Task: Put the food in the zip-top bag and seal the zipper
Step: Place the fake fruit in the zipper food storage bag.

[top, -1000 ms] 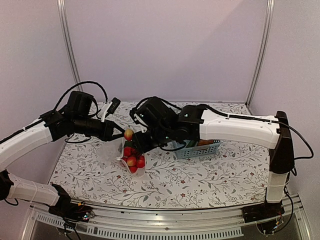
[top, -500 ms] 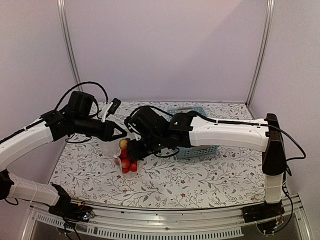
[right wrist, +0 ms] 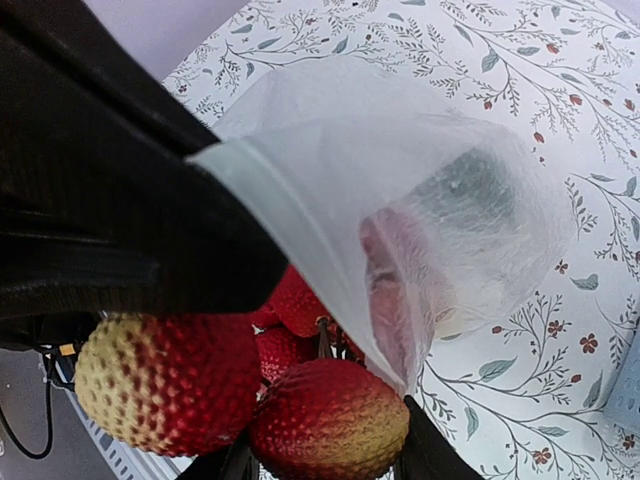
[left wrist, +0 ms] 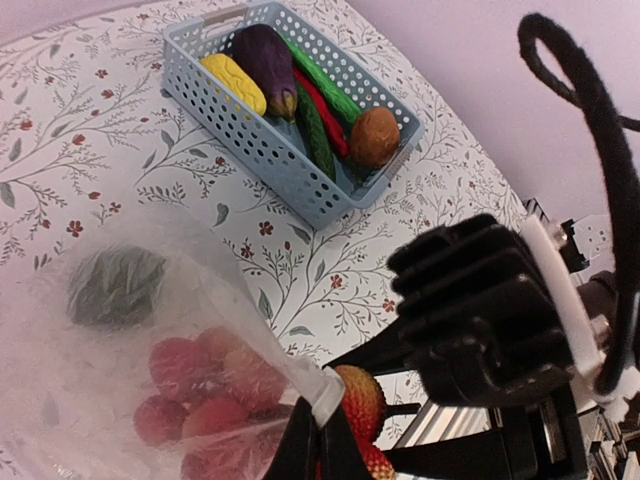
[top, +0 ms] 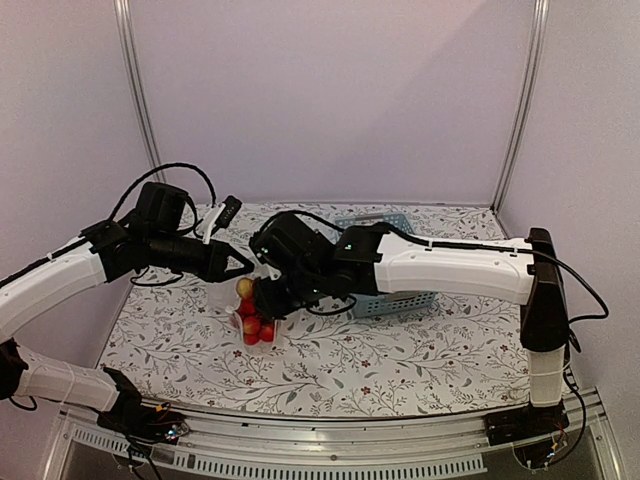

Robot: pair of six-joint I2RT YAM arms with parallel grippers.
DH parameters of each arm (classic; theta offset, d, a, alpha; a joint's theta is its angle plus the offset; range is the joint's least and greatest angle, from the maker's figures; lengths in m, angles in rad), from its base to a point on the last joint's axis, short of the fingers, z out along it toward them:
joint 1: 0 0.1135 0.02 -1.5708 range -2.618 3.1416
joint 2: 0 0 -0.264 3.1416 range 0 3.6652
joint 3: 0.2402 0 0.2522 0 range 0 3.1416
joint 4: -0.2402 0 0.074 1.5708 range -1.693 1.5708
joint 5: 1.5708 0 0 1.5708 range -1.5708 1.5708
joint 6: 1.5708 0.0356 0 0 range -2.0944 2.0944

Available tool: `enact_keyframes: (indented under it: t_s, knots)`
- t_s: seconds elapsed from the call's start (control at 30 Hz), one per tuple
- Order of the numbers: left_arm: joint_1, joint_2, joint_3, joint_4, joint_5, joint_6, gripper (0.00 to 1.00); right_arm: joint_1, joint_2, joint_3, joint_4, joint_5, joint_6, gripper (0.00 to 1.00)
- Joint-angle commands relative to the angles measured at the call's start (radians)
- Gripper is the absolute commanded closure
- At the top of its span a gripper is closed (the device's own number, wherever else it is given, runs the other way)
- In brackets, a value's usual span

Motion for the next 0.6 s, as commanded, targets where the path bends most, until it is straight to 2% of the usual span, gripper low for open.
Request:
enact_keyframes:
  t_s: [0.0,0.13,0.57]
  knots:
    - [0.007,-0.007,-0.01,0.031,0.029,-0.005,1.0,0.002,0.003,0.008,-0.028,0.055,0.021,0.55]
    - [0.007,-0.011,-0.014,0.045,0.067,-0.007,1.0,0.002,-0.007,-0.024,-0.032,0.1,0.039,0.43]
    - [0.007,-0.016,-0.023,0.096,0.214,-0.009,1.0,-0.023,-0.016,-0.084,-0.026,0.273,0.111,0.25]
